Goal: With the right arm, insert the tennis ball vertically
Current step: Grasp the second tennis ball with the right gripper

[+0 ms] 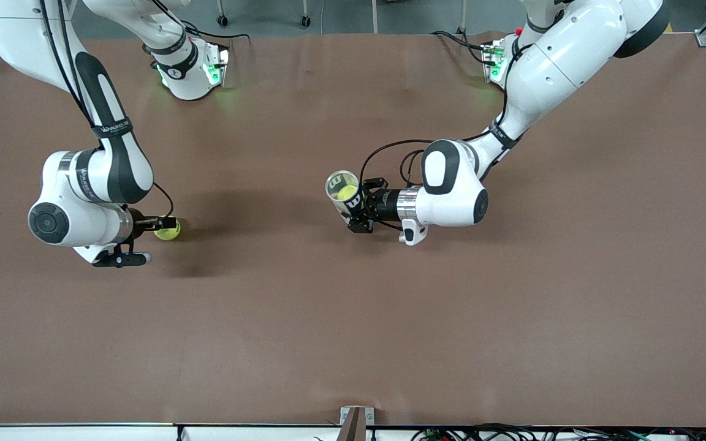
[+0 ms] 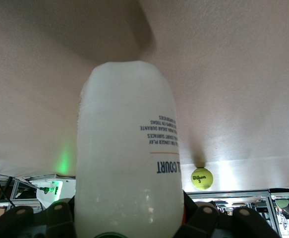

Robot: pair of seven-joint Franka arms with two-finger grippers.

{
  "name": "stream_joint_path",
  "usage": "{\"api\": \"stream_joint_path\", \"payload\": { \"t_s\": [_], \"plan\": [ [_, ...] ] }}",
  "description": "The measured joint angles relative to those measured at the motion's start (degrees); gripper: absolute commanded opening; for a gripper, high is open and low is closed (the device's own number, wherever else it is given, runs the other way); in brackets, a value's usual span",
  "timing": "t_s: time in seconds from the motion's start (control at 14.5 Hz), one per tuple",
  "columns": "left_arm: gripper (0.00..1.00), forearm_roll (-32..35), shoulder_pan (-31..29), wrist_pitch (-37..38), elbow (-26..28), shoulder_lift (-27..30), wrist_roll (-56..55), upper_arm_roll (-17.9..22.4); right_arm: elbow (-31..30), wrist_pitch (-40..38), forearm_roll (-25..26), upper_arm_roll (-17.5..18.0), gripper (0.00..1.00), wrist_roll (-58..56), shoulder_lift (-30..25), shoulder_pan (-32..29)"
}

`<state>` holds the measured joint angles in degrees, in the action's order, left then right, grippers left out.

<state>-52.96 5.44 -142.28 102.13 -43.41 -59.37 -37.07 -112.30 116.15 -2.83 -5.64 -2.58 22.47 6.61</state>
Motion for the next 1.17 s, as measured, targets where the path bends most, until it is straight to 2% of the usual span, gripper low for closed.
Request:
{"api": "stream_joint_path", "payload": {
  "t_s": [0.28, 0.62, 1.17],
  "plan": [
    [0.64, 0.0, -0.1, 0.2, 0.1, 0.0, 0.1, -0.1, -0.6, 0.9, 0.0, 0.0, 1.0, 0.0, 0.0, 0.0],
    [0.64, 0.0, 0.0, 0.2, 0.2, 0.0, 0.2, -0.2, -5.4, 7.1, 0.0, 0.1, 1.0, -0.2, 0.1, 0.0],
    [0.64, 0.0, 0.2, 0.2, 0.2, 0.0, 0.2, -0.2, -6.0, 10.2, 0.2, 0.1, 1.0, -0.3, 2.0, 0.0]
  ]
}}
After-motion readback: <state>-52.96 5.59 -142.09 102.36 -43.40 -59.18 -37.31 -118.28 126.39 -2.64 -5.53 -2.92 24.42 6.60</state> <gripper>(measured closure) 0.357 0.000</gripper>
